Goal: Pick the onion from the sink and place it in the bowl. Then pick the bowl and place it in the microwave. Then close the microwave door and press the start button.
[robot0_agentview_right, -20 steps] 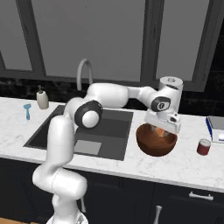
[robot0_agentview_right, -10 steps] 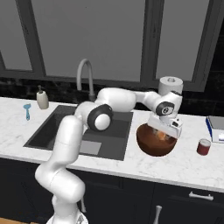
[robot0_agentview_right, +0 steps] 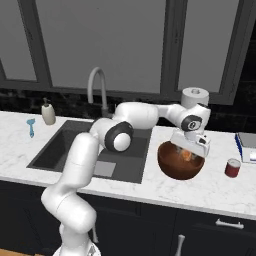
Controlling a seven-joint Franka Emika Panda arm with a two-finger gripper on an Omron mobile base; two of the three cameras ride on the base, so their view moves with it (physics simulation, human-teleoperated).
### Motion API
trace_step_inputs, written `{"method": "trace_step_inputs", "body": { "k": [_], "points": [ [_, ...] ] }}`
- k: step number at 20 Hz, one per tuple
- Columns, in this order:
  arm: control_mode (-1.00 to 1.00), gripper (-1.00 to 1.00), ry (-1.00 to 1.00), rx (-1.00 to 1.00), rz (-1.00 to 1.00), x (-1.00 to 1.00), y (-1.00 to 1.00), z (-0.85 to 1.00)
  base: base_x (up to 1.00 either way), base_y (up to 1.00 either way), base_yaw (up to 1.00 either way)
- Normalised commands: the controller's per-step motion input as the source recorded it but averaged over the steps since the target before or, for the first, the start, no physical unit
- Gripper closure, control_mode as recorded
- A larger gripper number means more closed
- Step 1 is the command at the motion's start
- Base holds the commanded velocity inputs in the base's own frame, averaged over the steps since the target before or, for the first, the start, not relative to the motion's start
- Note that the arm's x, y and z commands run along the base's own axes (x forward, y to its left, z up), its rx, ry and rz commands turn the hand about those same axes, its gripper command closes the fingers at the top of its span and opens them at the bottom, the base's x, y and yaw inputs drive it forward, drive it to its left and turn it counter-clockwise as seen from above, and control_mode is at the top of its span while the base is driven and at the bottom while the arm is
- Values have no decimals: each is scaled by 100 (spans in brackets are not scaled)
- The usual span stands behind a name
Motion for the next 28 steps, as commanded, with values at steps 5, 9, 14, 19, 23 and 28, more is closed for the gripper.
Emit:
{"method": "trace_step_inputs", "body": {
  "k": [5, 9, 14, 19, 23, 28],
  "points": [
    [-100, -100, -9, -5, 0, -31, 24, 0, 0, 0, 0],
    [-100, -100, -21, -9, 0, -45, 30, 27, 0, 0, 0],
    [-100, -100, -10, -22, 0, -48, 68, 56, 0, 0, 0],
    [-100, -100, 0, -24, 0, -16, 79, 34, 0, 0, 0],
    [-100, -100, 3, -15, 4, 3, 38, 0, 0, 0, 0],
    [-100, -100, 7, 0, 3, 3, 4, 0, 0, 0, 0]
  ]
}}
